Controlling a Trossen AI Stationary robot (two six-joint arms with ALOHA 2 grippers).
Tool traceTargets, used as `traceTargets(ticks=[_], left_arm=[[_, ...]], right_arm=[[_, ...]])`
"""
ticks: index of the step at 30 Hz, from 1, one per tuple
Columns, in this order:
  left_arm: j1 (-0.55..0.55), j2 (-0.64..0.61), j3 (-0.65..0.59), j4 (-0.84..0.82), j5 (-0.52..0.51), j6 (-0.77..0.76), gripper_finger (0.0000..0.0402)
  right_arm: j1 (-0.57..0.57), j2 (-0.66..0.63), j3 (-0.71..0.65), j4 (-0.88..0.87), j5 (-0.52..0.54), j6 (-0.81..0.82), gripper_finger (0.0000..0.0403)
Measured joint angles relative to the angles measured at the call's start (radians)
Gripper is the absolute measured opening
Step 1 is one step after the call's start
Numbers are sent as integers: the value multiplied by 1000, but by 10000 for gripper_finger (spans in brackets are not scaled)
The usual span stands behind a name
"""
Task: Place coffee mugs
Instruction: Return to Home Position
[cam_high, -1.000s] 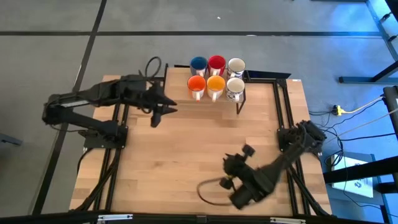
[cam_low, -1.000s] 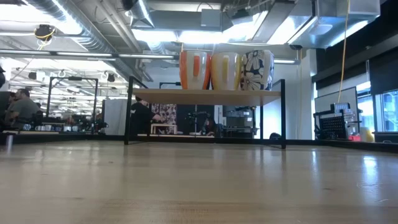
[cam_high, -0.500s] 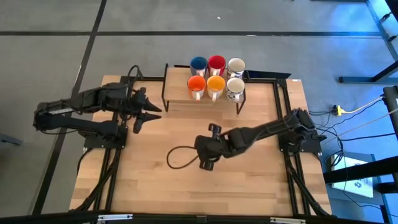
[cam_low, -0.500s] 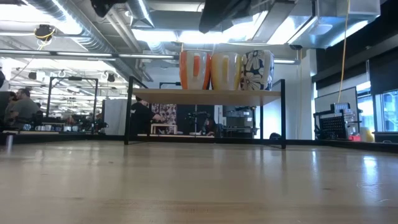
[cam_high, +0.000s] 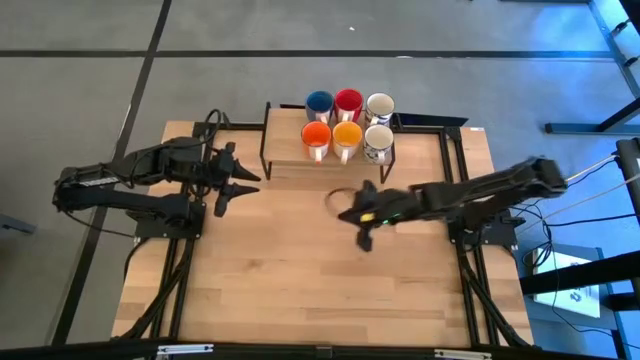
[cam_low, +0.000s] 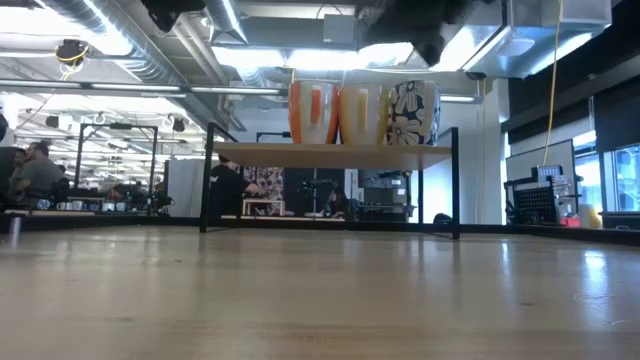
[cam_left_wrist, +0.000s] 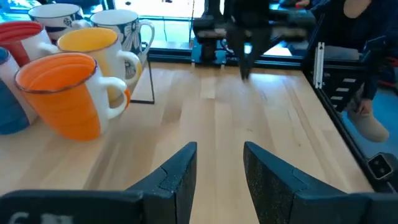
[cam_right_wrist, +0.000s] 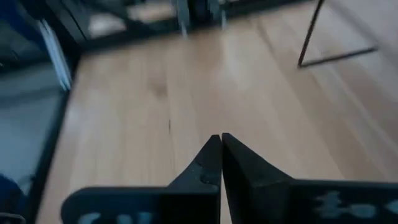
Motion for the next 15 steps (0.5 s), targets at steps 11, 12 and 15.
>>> traceTargets(ticks=[11, 12, 15], left_arm=[[0, 0, 0, 11, -77, 3, 126], [0, 1, 0, 12, -77, 3, 126], [0, 3, -2, 29, -102, -39, 126]], right_arm=[[-29, -532, -491, 212, 6, -28, 0], [-29, -575, -524, 212, 16, -24, 0], [-28, -694, -601, 148, 41, 6, 0]])
